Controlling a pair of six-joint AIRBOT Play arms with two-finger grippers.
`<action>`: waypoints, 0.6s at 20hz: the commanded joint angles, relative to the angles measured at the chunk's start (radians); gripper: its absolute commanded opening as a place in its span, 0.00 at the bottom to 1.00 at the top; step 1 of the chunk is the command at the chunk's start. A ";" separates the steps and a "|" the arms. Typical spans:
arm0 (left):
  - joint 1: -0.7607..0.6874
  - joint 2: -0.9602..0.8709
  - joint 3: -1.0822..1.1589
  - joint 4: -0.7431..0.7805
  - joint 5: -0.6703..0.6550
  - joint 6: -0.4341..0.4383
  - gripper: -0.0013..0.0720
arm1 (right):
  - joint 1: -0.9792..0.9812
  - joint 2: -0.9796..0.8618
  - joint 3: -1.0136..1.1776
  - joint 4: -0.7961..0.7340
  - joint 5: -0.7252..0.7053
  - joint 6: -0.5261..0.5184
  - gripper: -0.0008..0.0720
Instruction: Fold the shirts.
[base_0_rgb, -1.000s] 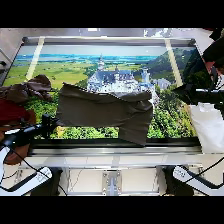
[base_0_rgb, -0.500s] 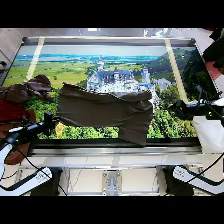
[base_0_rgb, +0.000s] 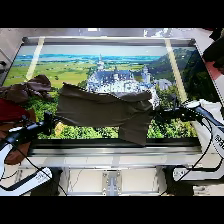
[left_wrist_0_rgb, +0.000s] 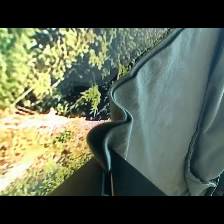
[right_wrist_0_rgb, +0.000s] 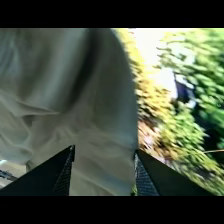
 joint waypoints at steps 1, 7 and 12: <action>0.000 0.000 0.002 0.000 0.000 0.025 0.03 | 0.087 -0.033 -0.002 0.005 -0.088 -0.004 0.59; 0.034 0.109 0.127 0.013 -0.196 0.156 0.03 | 0.095 0.090 0.034 0.088 0.091 -0.063 0.02; 0.193 0.474 0.349 0.174 -0.441 0.156 0.03 | 0.090 0.498 0.226 -0.037 0.408 -0.053 0.02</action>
